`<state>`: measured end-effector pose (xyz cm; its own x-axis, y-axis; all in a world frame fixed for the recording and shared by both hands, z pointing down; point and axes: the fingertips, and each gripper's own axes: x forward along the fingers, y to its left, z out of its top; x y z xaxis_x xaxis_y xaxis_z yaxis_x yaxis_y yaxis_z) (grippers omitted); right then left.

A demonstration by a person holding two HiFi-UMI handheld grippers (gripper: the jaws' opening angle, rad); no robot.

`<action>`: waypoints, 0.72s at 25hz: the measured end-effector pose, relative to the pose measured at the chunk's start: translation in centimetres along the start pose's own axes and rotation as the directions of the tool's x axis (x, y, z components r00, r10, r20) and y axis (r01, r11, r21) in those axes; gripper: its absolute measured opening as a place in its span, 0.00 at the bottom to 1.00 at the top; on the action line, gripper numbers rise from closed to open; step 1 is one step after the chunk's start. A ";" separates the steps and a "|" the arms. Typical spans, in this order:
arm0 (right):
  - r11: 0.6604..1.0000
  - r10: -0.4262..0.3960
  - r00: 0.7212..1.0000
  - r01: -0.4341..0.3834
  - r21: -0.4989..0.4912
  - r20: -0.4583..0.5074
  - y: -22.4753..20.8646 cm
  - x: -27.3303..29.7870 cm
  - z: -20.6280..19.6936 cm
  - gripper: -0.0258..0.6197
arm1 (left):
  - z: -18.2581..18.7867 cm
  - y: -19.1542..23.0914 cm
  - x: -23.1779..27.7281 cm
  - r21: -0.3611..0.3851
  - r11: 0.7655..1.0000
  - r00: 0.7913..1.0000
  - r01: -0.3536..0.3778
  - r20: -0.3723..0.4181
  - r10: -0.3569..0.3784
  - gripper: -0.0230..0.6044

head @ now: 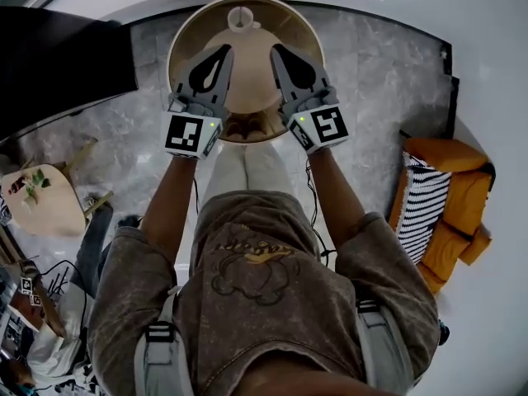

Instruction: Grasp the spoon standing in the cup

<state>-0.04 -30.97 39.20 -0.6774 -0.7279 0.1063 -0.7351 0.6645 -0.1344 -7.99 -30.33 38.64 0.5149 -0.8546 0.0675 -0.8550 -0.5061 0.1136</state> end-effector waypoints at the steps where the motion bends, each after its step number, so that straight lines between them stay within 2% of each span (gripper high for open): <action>1: 1.000 0.003 1.000 -0.003 -0.003 -0.001 -0.3 0.4 -0.5 0.07 | -0.4 0.3 0.3 -0.002 1.000 1.000 -0.002 0.000 0.002 0.06; 9: 1.000 0.028 0.999 -0.028 -0.006 -0.021 -1.4 3.8 -5.8 0.07 | -5.4 3.4 2.5 0.000 1.000 1.000 -0.012 -0.014 0.012 0.06; 18: 0.999 0.035 0.998 -0.035 -0.003 -0.044 -3.7 7.0 -10.7 0.07 | -10.8 4.9 5.9 -0.020 1.000 0.999 -0.020 -0.030 0.019 0.06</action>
<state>-2.31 -36.70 50.99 -0.7034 -0.6959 0.1447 -0.7108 0.6904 -0.1347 -8.51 -36.61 50.32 0.4999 -0.8603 0.0996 -0.8637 -0.4866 0.1318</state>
